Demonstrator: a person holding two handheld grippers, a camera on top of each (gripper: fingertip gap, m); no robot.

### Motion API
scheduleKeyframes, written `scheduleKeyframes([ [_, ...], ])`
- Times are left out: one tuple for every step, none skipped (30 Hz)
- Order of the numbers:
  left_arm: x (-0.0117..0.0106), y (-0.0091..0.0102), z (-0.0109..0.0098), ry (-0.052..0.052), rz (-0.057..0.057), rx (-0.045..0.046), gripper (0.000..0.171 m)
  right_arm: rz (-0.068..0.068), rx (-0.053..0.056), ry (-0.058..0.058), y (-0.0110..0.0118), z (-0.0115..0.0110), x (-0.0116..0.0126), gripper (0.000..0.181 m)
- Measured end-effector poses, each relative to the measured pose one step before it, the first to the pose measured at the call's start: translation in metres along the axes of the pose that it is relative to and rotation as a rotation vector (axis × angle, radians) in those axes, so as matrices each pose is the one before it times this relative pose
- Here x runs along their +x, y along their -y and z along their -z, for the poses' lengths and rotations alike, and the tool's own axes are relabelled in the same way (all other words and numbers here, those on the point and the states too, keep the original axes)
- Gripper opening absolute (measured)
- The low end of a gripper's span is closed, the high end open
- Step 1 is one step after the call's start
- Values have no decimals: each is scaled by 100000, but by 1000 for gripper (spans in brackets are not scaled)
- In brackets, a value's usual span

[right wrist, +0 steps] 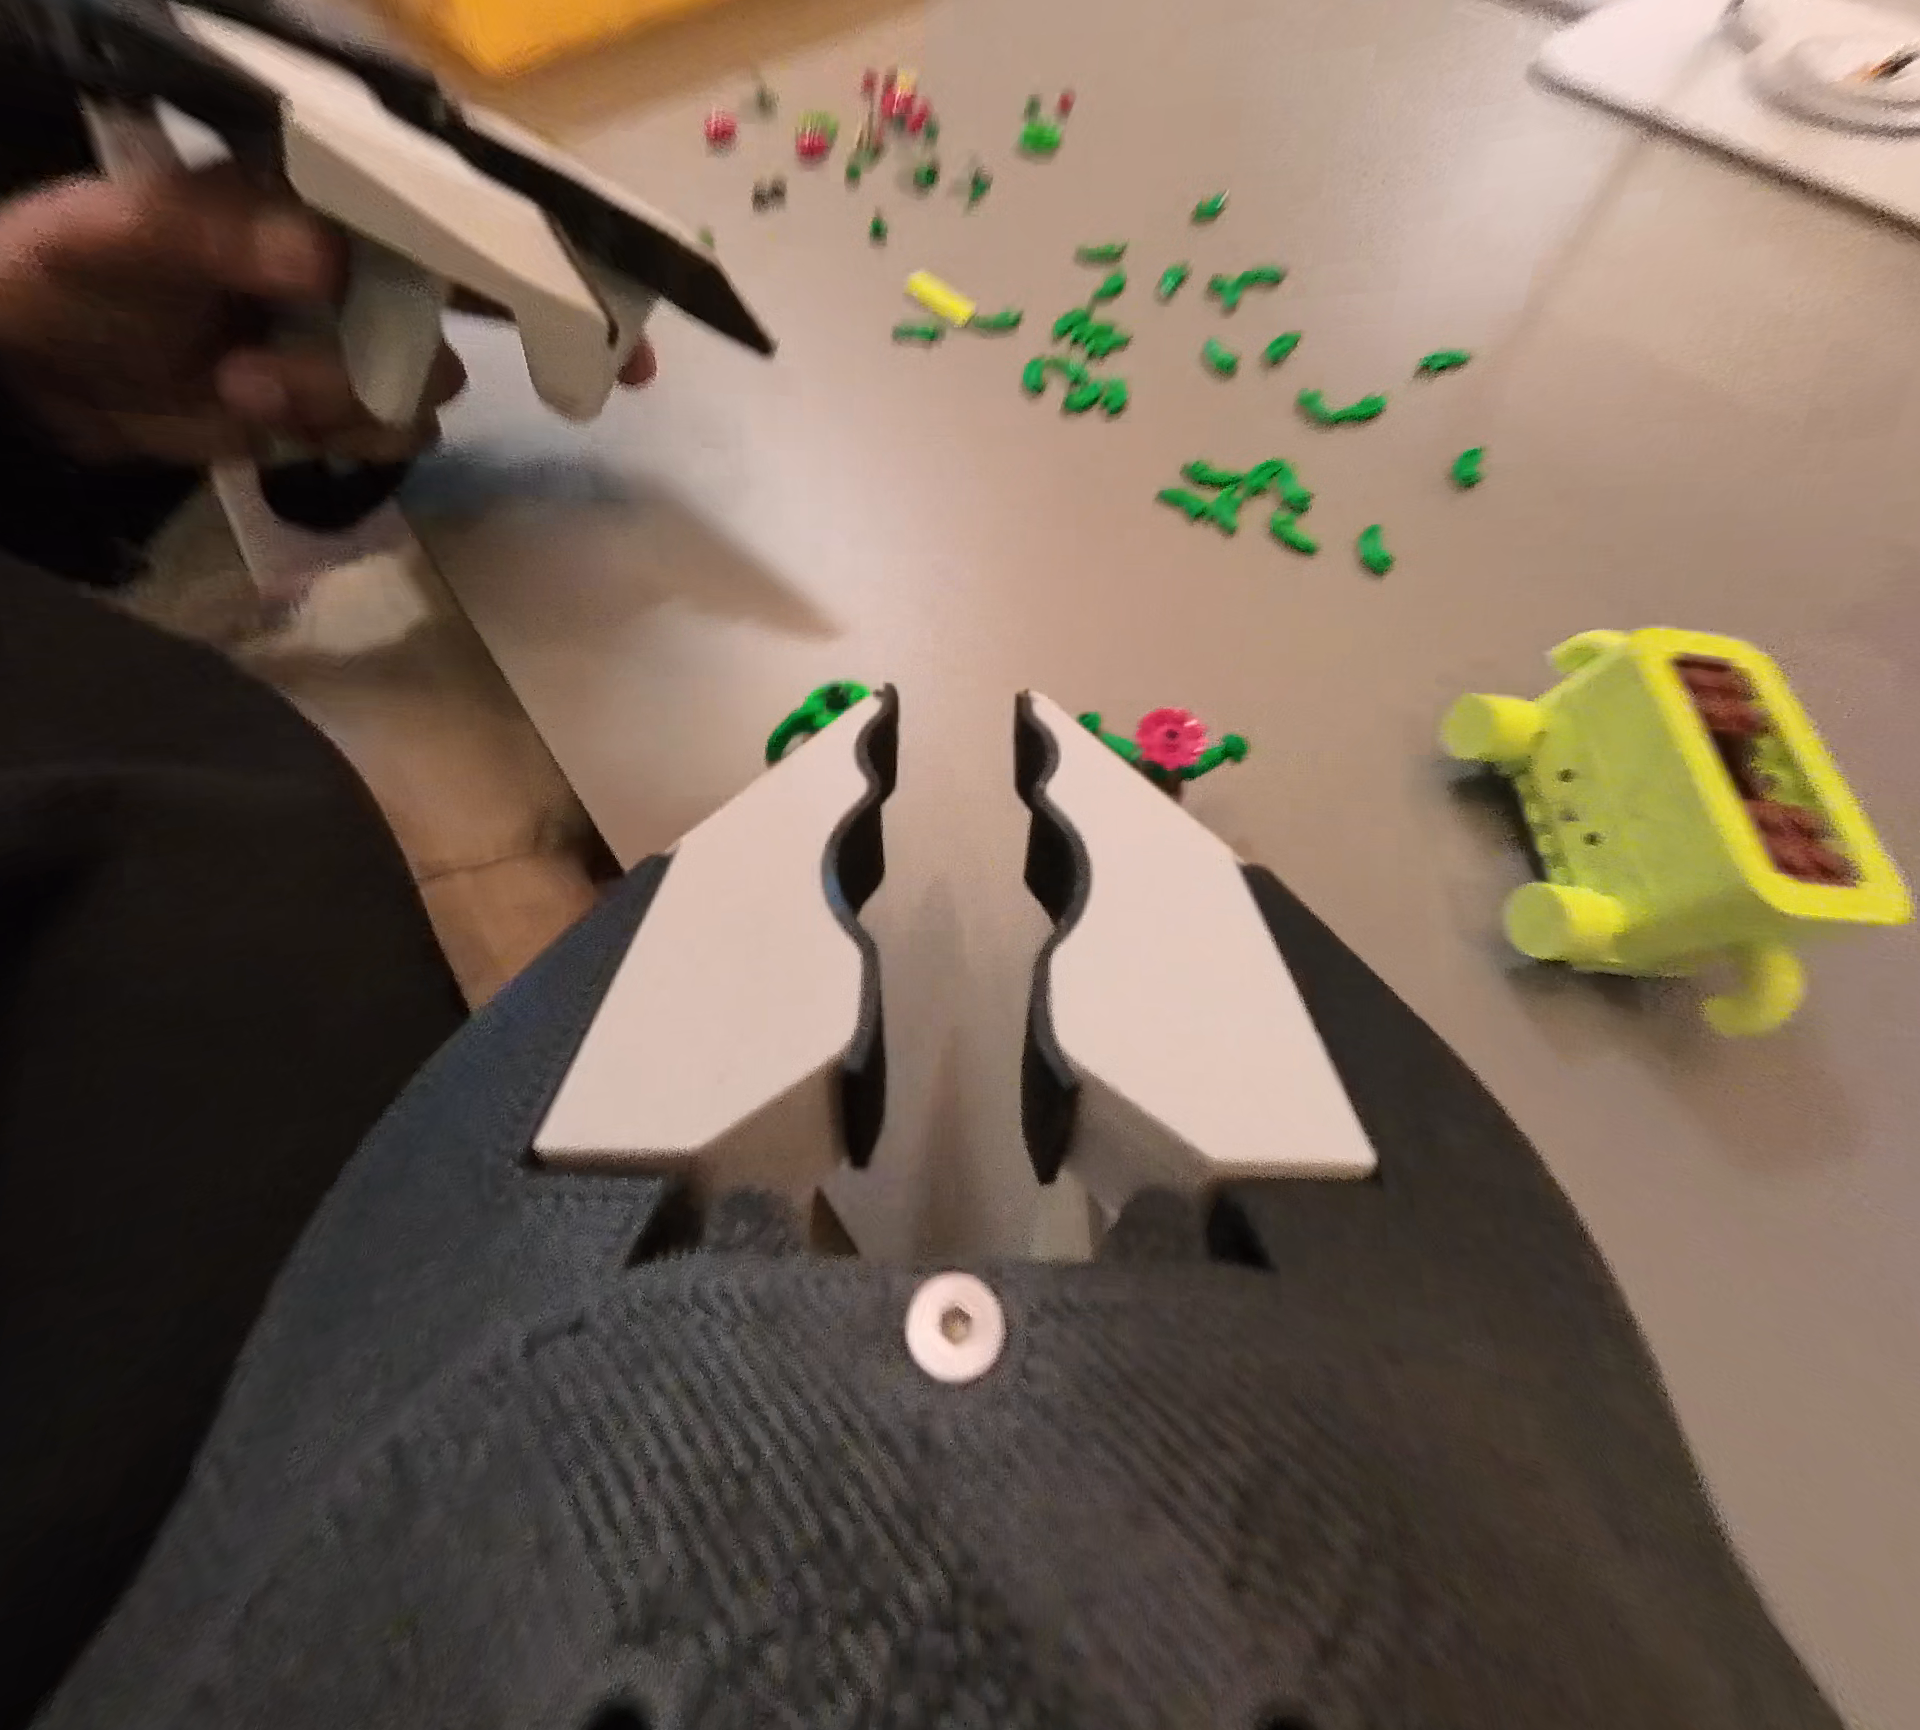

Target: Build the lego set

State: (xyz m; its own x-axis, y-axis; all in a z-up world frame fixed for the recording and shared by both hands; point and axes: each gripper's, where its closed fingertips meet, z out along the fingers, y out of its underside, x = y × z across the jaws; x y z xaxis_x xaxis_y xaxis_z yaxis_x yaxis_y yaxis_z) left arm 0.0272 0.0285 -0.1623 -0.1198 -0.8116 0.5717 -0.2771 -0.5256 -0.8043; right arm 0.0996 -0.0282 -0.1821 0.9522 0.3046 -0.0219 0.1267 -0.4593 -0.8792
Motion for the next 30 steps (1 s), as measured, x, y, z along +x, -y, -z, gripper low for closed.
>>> scheduleKeyframes([
  [-298,467,202,1218,-274,2020,52,-2423,5950,-500,709,619,459,23],
  [-377,443,199,1868,-1004,1660,52,-2107,5298,-454,660,478,385,26],
  [-397,474,232,2508,-2340,1632,52,-1705,4142,-472,523,308,320,29],
  [-400,664,359,3835,-5803,2777,52,-1373,2416,-334,324,89,233,35],
  [-470,945,461,5933,-9350,4652,53,-626,123,143,18,-131,85,40],
  [-570,906,460,7076,-10334,4101,52,870,-1697,123,-179,-265,-32,42],
  [-650,691,366,7095,-9654,2310,50,2571,-1515,-596,-113,-328,-24,42],
  [-719,469,226,6780,-8494,938,49,3335,-263,-931,94,-330,-41,42],
  [-905,167,93,7003,-6948,-539,49,2890,927,-1109,321,-302,-11,42],
  [-950,-134,-36,6268,-4688,-1746,47,2014,2473,-1314,537,-235,58,38],
  [-716,-251,-108,3758,-2648,-1980,47,1854,4402,-56,814,-183,-71,14],
  [-481,-140,-70,1482,-845,-1059,46,524,5206,-71,993,-212,11,4],
  [-477,137,-33,1346,765,934,42,-190,5446,1362,1042,-347,-136,0],
  [-630,255,-26,2472,1316,1624,29,-1526,4267,2387,860,-560,-305,0],
  [-454,252,-20,1495,812,1373,18,-2480,2765,2563,571,-789,-413,5],
  [-83,252,-29,-783,325,1071,12,-2948,1215,2707,215,-927,-537,14],
  [-3,83,-82,-1100,141,-208,0,-2261,-882,3473,-228,-852,-772,18],
  [-550,-181,-143,2540,801,-1924,0,-754,-2471,2700,-652,-624,-721,18],
  [-853,-354,-209,4380,1411,-2635,0,1142,-2403,208,-723,-297,-281,18],
  [-608,-413,-285,2665,1889,-2563,0,2848,-893,-2000,-502,16,161,19],
  [-68,-358,-321,-1023,1793,-2274,0,3568,269,-2336,-268,236,350,15],
  [368,-413,-413,-3661,1575,-2730,0,2799,905,-1910,-72,369,407,9],
  [609,-700,-541,-5122,1030,-5058,0,1162,1679,-1276,75,410,411,4],
  [503,-887,-653,-4310,340,-6541,6,-63,2072,-250,129,383,304,2],
  [303,-954,-772,-2759,-447,-7199,13,-1252,2233,-196,114,315,298,0],
  [89,-874,-822,-1189,-753,-7105,16,-2169,2561,228,128,241,238,0],
  [-66,-796,-882,-18,-809,-6469,24,-1977,2570,860,292,241,100,0],
  [-43,-909,-895,-40,-592,-7594,34,-1343,2416,365,310,187,87,0],
  [73,-933,-850,-669,-520,-8252,39,-789,1438,186,172,134,56,0],
  [153,-732,-715,-1122,-781,-6918,37,-298,413,366,39,37,-11,0],
])
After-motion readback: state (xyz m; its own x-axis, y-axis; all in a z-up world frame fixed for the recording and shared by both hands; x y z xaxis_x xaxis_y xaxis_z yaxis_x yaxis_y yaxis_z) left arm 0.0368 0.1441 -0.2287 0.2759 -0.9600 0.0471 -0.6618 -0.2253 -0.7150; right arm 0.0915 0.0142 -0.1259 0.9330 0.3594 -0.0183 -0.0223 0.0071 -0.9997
